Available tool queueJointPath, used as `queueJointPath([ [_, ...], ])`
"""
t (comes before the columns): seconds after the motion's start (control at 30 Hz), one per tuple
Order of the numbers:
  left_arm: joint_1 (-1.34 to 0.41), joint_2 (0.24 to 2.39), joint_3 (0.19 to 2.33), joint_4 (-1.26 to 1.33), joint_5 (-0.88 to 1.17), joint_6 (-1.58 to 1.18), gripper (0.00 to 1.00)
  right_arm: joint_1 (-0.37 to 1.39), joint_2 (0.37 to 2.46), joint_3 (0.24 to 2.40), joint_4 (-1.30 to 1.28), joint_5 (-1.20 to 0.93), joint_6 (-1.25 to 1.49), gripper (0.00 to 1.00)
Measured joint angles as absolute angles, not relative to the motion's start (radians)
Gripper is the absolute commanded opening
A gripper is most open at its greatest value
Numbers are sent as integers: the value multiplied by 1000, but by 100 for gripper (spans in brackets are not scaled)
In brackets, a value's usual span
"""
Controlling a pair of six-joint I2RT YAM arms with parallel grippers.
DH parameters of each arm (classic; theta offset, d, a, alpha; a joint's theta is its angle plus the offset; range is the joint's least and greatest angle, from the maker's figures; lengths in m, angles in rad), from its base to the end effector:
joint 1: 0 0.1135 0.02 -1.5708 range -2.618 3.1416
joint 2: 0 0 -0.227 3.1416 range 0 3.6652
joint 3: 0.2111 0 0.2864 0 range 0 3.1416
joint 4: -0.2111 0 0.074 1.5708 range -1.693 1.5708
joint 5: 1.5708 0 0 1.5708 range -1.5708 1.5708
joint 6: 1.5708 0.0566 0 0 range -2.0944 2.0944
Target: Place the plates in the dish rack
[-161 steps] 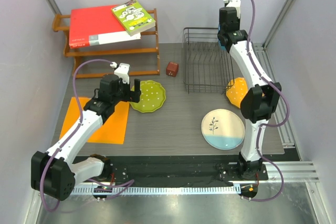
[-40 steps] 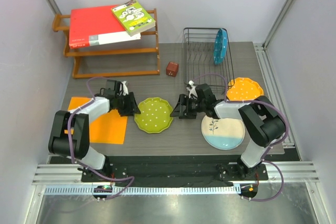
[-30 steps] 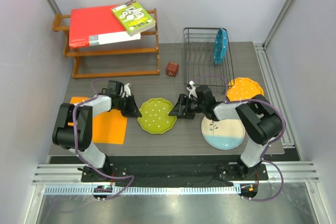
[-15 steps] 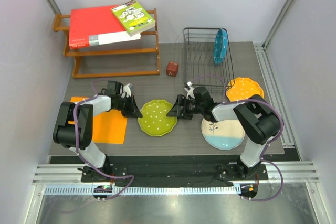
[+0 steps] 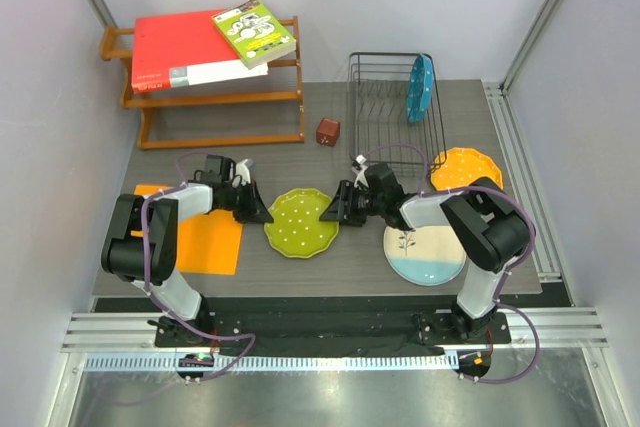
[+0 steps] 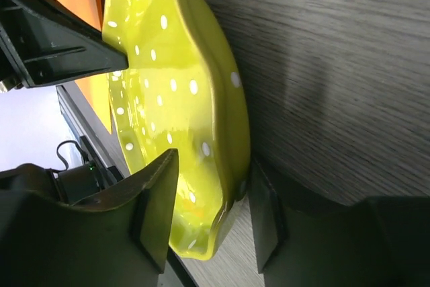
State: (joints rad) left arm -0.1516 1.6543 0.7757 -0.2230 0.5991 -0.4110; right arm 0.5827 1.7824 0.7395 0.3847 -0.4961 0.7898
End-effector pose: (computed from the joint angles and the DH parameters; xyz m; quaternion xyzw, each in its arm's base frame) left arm 0.3100 -0.0796 0.0547 -0.0522 0.9304 -0.3374 0.1337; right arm 0.2845 0.2198 0.0480 -0.0176 0.8767 0.4412 0.1908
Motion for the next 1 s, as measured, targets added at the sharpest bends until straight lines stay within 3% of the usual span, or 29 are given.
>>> queueJointPath([
  [0.03,-152,1654,776,-222,599,-414,0,583,1787,746,377,-494,791,44],
  [0.13,-153,1654,775,-219,599,-418,1,586,1794,760,347,-477,786,23],
  [0.17,-153,1654,775,-219,598,-419,1,586,1796,762,336,-471,788,9],
  [0.2,-153,1654,775,-219,598,-420,2,585,1796,765,324,-471,794,3],
  [0.23,-153,1654,775,-220,595,-420,13,584,1795,767,317,-477,802,1],
  [0.33,-152,1653,776,-220,587,-424,41,579,1781,774,298,-496,808,1],
  [0.37,-154,1654,778,-218,587,-424,45,579,1777,778,290,-498,802,1],
  [0.6,-196,1567,808,-312,546,-361,67,587,1745,937,-10,-524,622,1],
  [0.67,-188,1480,824,-358,534,-331,71,581,1742,1022,-141,-533,536,1],
  [0.87,-170,1093,920,-399,474,-244,99,482,1724,1282,-406,-527,361,1],
  [1.0,-170,926,934,-387,418,-209,98,419,1682,1444,-501,-467,288,1],
])
